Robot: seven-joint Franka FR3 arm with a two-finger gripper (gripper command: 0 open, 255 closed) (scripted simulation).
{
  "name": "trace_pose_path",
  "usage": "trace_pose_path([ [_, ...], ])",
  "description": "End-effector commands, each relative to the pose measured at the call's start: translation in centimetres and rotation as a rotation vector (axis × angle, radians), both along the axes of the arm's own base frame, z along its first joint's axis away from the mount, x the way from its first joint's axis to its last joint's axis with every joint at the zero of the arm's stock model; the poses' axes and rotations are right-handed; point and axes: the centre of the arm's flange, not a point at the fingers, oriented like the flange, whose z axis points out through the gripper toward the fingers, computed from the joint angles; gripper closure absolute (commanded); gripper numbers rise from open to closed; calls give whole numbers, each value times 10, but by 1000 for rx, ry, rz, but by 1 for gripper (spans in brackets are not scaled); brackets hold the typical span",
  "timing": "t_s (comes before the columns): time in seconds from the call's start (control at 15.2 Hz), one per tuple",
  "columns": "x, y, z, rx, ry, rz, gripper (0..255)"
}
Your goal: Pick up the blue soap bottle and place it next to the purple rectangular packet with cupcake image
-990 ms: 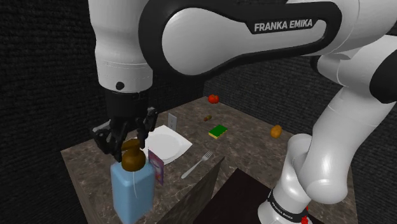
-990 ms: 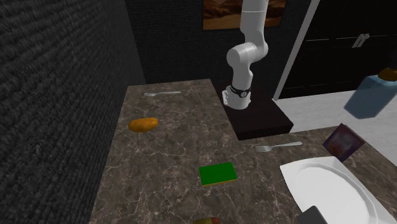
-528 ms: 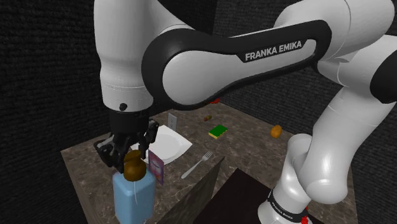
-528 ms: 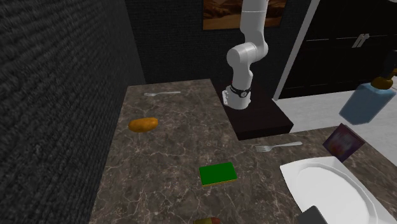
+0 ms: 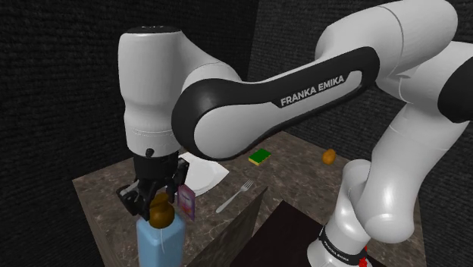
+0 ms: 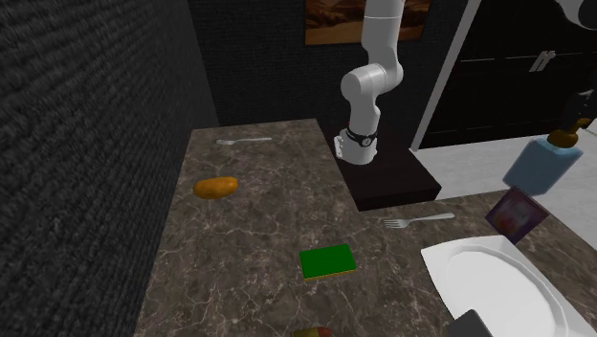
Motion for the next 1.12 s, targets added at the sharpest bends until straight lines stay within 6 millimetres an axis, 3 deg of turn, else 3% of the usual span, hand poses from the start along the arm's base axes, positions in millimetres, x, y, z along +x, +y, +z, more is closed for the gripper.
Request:
trace_pose_path([
  [0.0,0,0,-11,1,-1,0,255],
  [0.33,0,0,-37,1,-1,0,255],
  [0.86,0,0,-37,1,-1,0,255],
  [0.92,0,0,-37,1,-1,0,0],
  [1.06,0,0,-37,1,-1,0,0],
])
